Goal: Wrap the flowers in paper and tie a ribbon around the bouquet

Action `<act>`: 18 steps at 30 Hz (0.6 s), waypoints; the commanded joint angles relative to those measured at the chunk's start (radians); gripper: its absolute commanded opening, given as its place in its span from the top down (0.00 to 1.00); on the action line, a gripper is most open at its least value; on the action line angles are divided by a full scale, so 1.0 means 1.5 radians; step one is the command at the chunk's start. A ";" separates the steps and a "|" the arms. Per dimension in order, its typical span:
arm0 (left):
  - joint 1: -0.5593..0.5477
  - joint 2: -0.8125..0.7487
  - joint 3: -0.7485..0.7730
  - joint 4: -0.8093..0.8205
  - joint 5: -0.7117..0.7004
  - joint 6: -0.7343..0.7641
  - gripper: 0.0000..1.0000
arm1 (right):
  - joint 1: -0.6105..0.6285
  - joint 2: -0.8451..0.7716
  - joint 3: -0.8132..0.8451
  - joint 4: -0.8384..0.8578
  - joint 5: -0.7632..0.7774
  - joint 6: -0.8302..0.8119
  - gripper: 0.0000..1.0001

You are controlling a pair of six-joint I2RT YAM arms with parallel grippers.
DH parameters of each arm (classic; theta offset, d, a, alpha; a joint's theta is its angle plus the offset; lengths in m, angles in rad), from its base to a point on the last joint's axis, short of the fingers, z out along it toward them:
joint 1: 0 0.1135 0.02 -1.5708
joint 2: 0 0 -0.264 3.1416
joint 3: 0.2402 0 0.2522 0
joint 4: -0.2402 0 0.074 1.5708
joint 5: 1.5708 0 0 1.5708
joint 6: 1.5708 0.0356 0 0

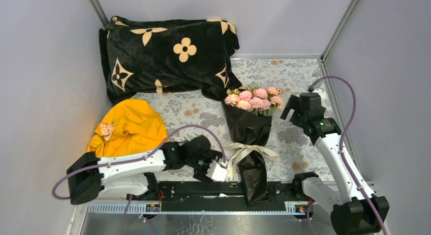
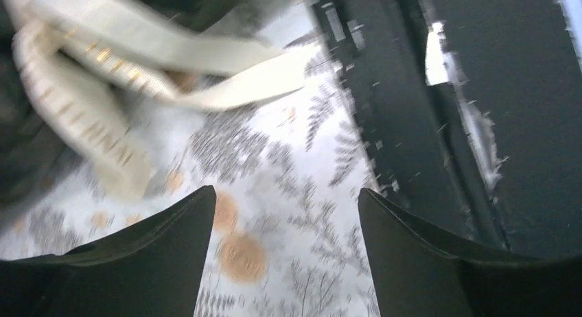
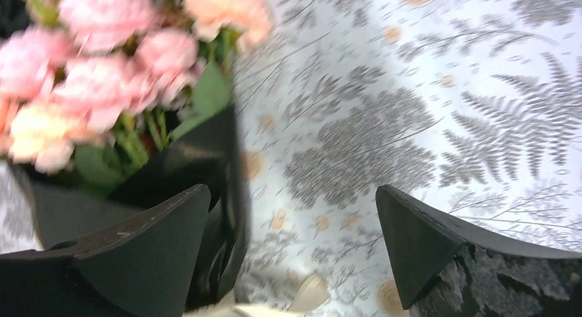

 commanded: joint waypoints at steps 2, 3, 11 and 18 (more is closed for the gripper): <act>0.160 -0.102 -0.007 0.054 -0.042 -0.241 0.10 | -0.097 -0.004 0.011 0.085 0.059 -0.039 0.00; 0.206 -0.119 -0.012 0.104 -0.062 -0.314 0.06 | -0.102 -0.008 0.002 0.097 0.072 -0.043 0.00; 0.501 -0.259 -0.131 0.332 -0.320 -0.629 0.01 | -0.103 -0.120 -0.157 0.241 0.139 -0.004 0.00; 0.627 -0.274 -0.180 0.352 -0.385 -0.680 0.01 | -0.103 -0.176 -0.260 0.302 0.214 0.044 0.01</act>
